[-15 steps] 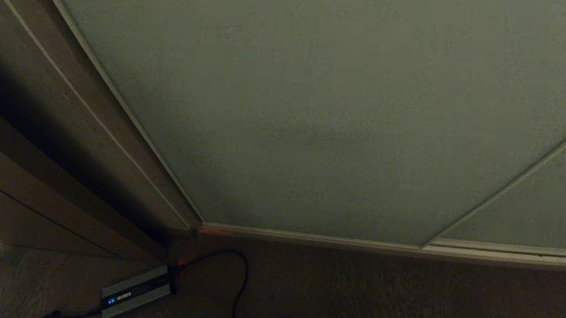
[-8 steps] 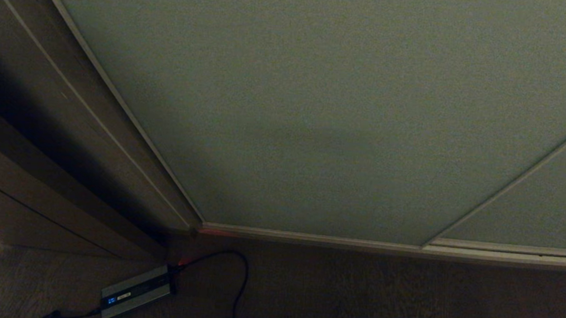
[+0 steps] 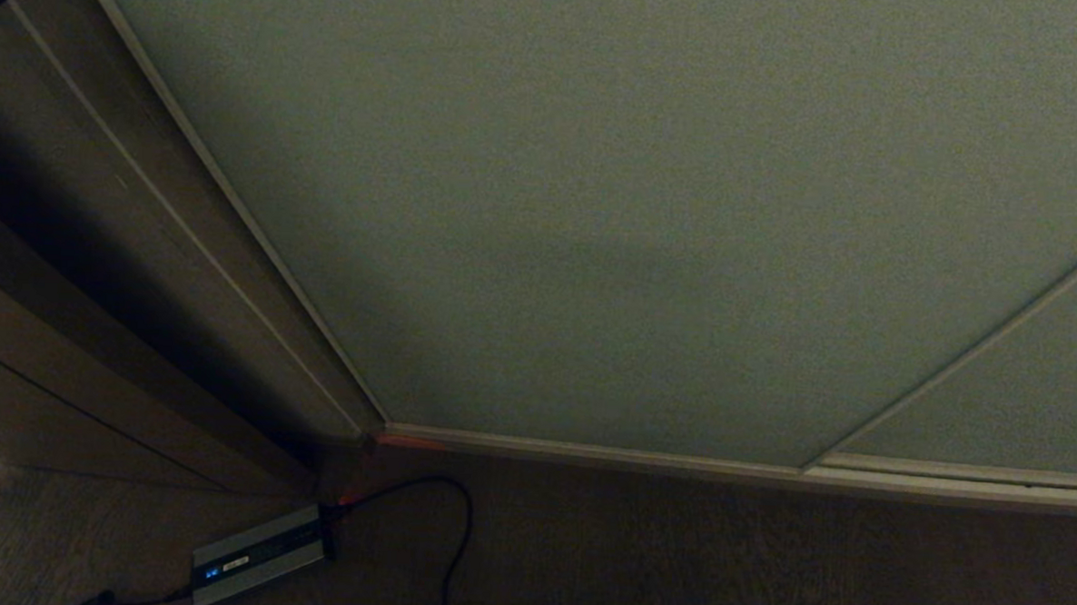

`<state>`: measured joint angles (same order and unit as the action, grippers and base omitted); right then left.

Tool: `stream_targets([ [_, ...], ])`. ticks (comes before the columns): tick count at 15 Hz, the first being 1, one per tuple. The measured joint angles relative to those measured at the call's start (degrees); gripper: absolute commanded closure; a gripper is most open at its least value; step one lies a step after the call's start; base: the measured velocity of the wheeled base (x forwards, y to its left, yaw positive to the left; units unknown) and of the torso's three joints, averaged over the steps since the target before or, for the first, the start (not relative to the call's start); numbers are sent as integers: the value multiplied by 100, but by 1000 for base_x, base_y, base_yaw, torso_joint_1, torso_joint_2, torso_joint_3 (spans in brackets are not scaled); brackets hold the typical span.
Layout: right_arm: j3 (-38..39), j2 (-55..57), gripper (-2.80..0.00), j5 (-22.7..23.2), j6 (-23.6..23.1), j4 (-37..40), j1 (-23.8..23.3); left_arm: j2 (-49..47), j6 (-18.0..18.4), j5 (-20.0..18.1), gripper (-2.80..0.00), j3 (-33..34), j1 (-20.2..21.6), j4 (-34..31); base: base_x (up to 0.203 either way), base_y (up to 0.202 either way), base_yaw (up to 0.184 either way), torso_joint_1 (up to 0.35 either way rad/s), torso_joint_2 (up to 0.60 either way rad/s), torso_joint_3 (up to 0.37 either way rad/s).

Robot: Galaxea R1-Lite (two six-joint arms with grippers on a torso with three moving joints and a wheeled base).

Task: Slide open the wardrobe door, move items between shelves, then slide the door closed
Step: Open the door

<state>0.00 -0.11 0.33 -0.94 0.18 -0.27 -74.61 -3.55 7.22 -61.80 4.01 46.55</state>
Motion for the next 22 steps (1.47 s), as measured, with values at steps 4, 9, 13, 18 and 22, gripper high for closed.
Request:
stream_targets([
  [4,0,0,0,0,-1,-2,0,-224,-72,6,0,-311,1,-99,0,0,0,0,0,0],
  [9,0,1,0,0,0,-2,0,-389,-72,-208,0,-456,-19,-203,0,0,0,0,0,0],
  [13,0,1,0,-2,0,-2,0,-484,-252,-346,0,-597,-38,-543,0,0,0,0,0,0],
  [18,0,1,0,-2,0,0,0,-658,-245,-358,0,-997,-62,-806,0,0,0,0,0,0],
  [22,0,1,0,0,0,0,0,-727,-217,-429,0,-1063,-97,-771,0,0,0,0,0,0],
])
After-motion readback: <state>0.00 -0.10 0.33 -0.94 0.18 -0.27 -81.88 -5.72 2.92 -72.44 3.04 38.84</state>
